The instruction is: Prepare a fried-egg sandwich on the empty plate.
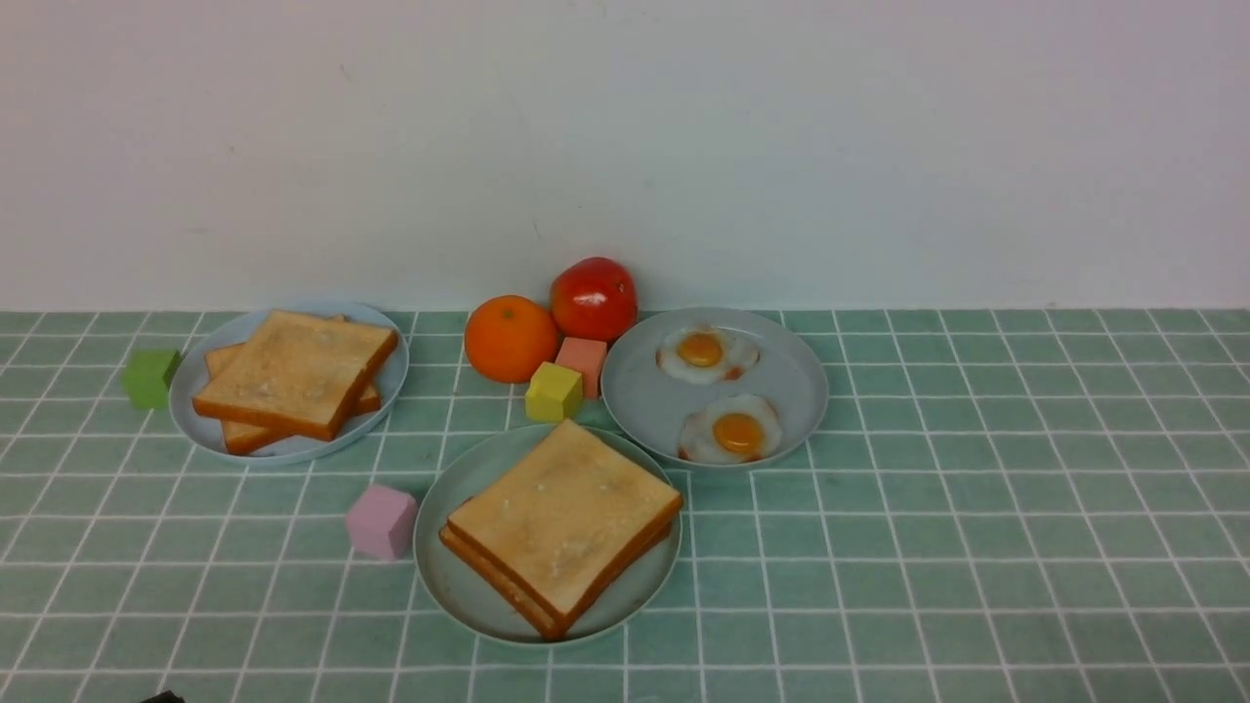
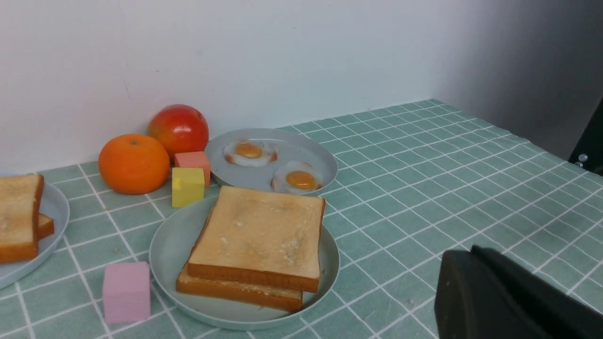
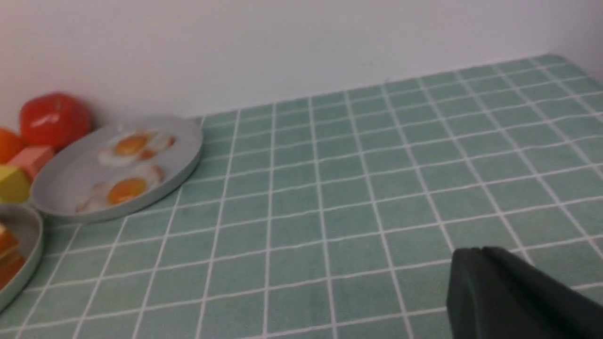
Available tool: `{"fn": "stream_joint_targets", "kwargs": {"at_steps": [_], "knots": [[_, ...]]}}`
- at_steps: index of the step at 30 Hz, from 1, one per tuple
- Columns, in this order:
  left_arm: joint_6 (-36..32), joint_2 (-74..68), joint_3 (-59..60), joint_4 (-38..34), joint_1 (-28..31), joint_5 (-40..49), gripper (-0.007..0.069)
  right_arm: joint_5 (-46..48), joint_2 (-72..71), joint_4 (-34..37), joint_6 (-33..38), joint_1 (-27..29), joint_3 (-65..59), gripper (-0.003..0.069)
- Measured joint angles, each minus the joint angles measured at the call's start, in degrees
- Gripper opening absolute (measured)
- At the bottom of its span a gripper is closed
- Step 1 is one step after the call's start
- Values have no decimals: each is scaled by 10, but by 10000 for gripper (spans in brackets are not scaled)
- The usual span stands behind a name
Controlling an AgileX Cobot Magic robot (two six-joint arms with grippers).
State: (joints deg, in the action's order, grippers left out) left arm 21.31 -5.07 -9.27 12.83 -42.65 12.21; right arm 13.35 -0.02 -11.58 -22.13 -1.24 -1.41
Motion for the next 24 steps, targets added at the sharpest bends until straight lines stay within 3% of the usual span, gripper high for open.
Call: {"fn": "stream_joint_targets", "kwargs": {"at_steps": [13, 24], "knots": [[1, -1, 0, -1, 0, 0, -11, 10, -6, 25, 38, 3, 0, -14], [1, -1, 0, -1, 0, -1, -3, 71, -6, 147, 225, -17, 2, -14]]}}
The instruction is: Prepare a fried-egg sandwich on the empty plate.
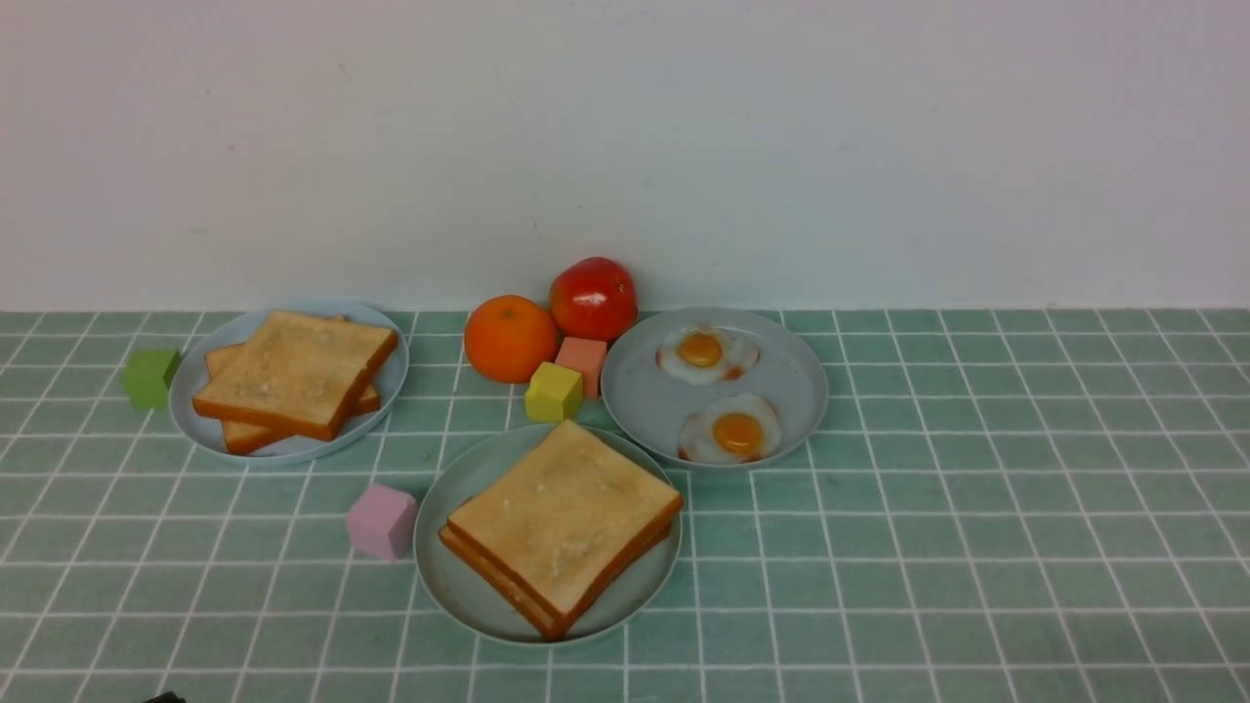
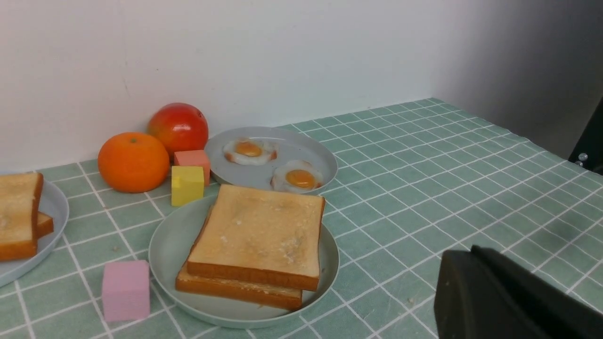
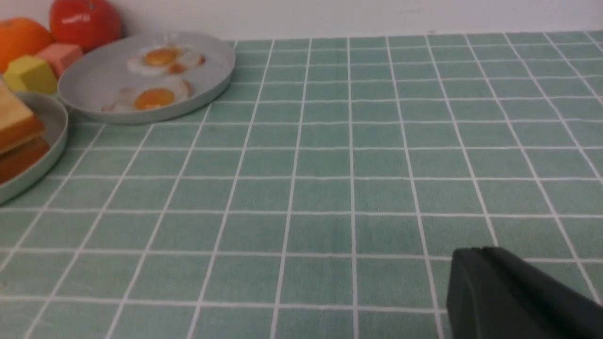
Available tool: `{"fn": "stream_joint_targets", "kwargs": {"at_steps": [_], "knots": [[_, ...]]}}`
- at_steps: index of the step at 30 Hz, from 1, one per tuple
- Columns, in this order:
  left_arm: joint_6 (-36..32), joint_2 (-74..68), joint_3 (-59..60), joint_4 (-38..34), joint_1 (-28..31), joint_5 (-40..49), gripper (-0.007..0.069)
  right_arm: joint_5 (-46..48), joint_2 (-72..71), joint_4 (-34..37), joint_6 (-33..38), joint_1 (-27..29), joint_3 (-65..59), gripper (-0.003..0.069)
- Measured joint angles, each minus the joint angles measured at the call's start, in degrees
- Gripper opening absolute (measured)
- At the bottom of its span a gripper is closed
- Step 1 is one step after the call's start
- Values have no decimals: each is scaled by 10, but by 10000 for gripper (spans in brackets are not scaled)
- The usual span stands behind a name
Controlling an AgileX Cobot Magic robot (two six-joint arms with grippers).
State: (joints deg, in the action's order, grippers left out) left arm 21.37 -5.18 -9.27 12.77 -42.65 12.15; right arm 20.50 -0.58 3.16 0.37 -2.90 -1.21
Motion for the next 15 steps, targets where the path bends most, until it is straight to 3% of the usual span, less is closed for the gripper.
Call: {"fn": "stream_joint_targets", "kwargs": {"at_steps": [15], "knots": [[0, 0, 0, 0, 0, 0, 11, 8, 0, 5, 15, 0, 1, -9]]}}
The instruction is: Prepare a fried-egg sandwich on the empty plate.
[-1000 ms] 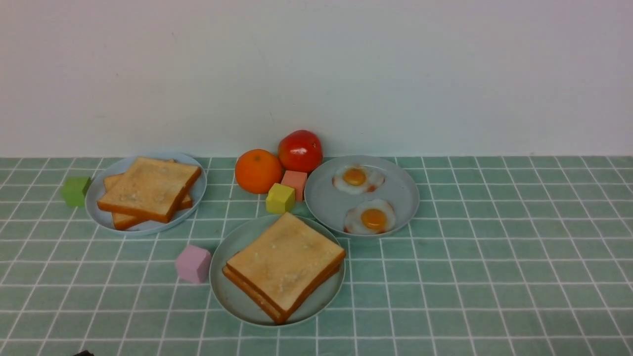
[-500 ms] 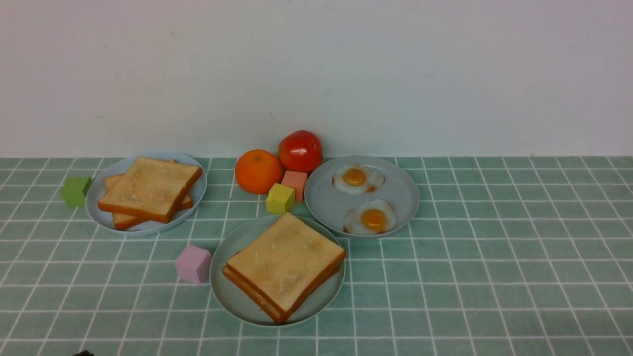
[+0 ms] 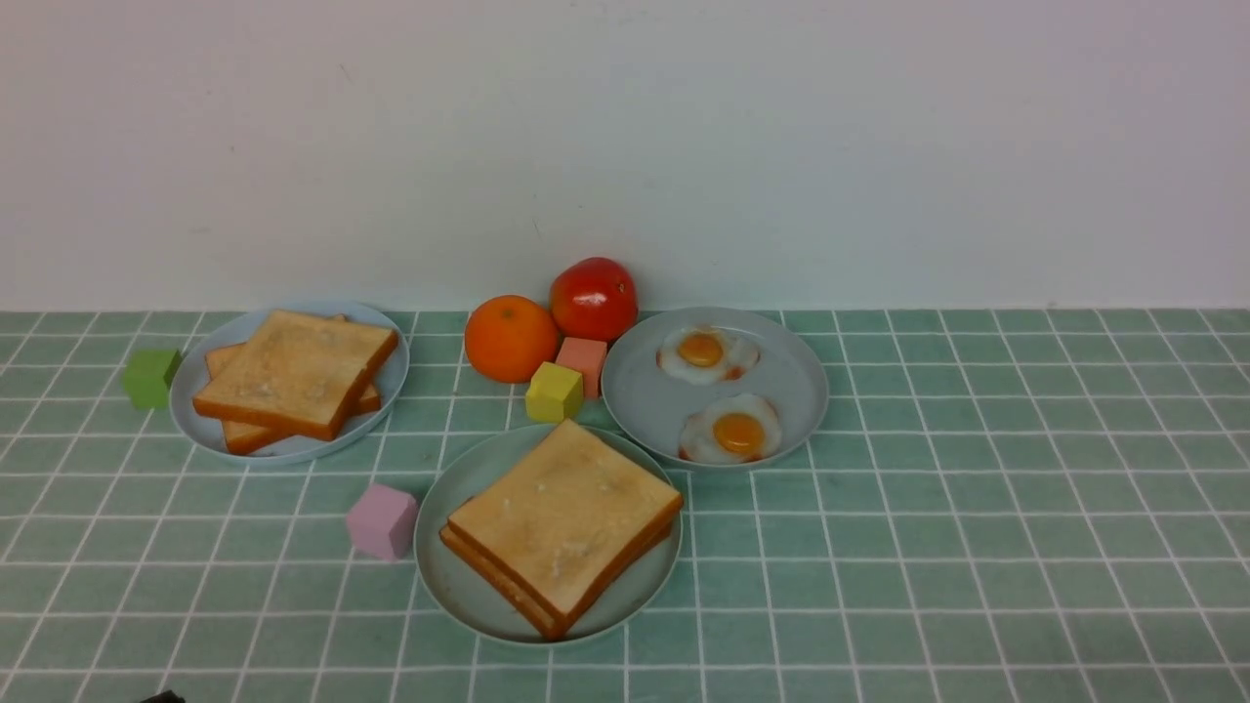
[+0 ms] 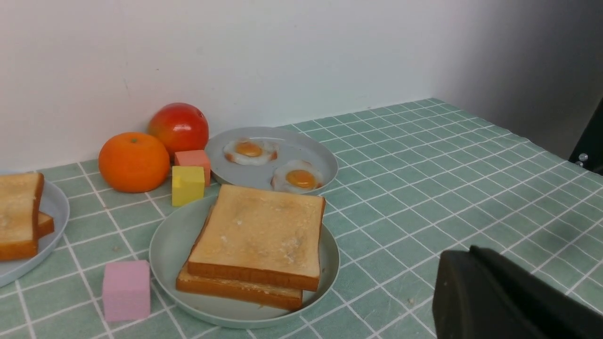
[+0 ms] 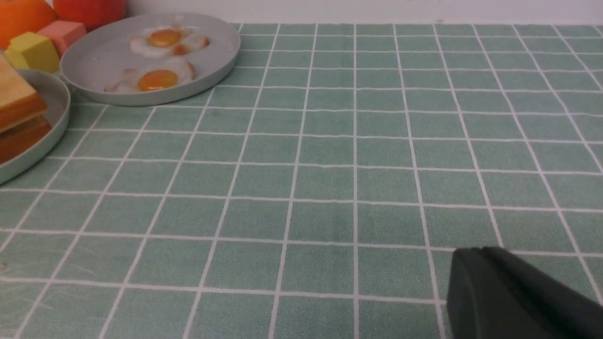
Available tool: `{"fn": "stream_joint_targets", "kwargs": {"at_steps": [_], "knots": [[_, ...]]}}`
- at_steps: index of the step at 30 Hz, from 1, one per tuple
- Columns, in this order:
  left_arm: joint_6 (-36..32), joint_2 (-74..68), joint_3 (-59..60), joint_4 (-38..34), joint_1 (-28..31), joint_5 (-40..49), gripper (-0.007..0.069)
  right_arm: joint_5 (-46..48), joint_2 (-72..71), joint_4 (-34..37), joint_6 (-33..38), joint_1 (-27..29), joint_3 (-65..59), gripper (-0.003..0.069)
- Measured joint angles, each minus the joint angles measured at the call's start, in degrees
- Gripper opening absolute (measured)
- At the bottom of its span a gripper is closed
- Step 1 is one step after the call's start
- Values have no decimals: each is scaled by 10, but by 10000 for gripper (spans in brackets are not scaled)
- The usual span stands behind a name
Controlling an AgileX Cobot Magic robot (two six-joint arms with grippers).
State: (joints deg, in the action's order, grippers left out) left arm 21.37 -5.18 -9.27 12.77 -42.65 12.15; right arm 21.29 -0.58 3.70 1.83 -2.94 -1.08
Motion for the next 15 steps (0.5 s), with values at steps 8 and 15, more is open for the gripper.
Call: {"fn": "stream_joint_targets", "kwargs": {"at_steps": [8, 15], "knots": [[0, 0, 0, 0, 0, 0, 18, 3, 0, 0, 1, 0, 0, -6], [-3, 1, 2, 6, 3, -8, 20, 3, 0, 0, 1, 0, 0, -1]]}}
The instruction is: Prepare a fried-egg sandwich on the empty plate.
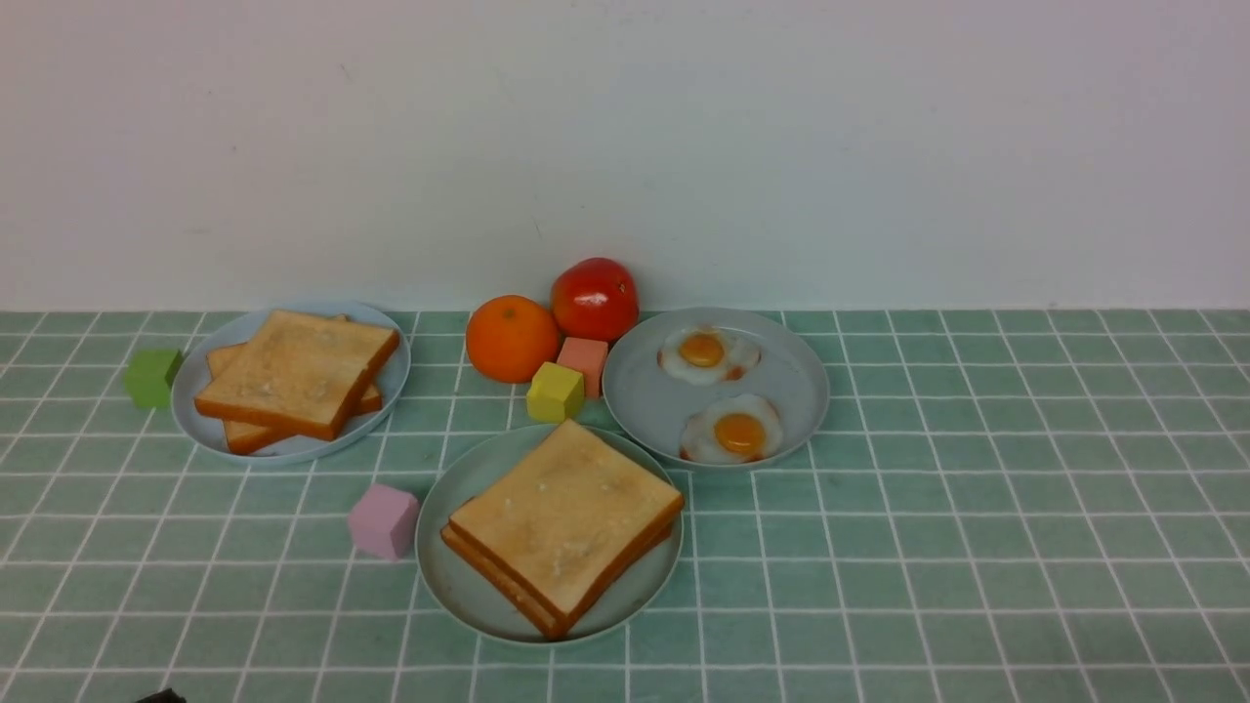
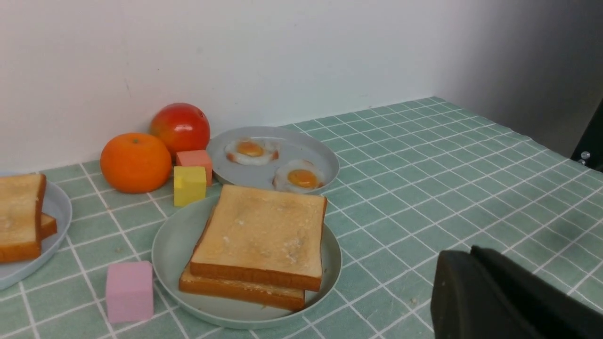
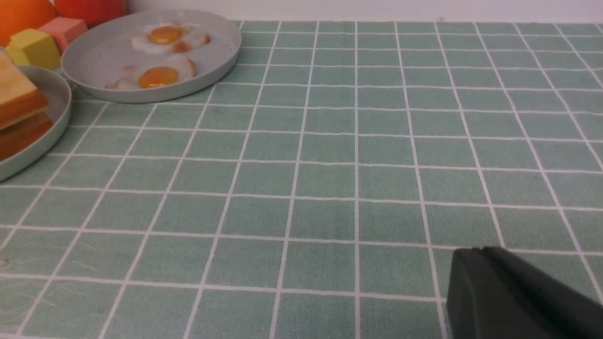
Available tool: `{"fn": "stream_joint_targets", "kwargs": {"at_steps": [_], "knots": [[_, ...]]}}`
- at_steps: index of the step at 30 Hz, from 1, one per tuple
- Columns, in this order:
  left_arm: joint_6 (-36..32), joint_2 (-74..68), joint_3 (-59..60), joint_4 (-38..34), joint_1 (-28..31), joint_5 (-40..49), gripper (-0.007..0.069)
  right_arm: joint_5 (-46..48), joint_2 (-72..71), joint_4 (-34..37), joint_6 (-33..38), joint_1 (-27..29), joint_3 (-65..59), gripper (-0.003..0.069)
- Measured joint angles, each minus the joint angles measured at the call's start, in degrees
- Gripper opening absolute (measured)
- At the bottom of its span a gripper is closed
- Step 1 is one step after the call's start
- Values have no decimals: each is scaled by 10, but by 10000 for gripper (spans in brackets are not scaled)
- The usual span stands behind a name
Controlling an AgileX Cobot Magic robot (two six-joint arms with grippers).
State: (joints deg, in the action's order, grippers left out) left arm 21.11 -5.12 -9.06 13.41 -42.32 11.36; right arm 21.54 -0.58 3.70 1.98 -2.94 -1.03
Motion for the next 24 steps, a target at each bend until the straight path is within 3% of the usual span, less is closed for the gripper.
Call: {"fn": "stream_joint_targets", "kwargs": {"at_steps": [5, 6, 7, 8, 9, 13, 19, 24], "knots": [[-49, 15, 7, -39, 74, -33, -13, 1, 0, 0, 0, 0, 0, 1], [-87, 26, 17, -76, 136, -48, -13, 1, 0, 0, 0, 0, 0, 1], [-92, 27, 17, -81, 136, -50, -13, 1, 0, 0, 0, 0, 0, 1], [-130, 44, 35, -129, 209, -64, -13, 1, 0, 0, 0, 0, 0, 2], [-146, 51, 44, -152, 238, -67, -13, 1, 0, 0, 0, 0, 0, 3], [-166, 58, 96, -196, 347, -64, -13, 1, 0, 0, 0, 0, 0, 6], [-146, 58, 108, -200, 407, 78, -13, 1, 0, 0, 0, 0, 0, 11], [-138, 58, 109, -198, 408, 103, -13, 1, 0, 0, 0, 0, 0, 11]]}}
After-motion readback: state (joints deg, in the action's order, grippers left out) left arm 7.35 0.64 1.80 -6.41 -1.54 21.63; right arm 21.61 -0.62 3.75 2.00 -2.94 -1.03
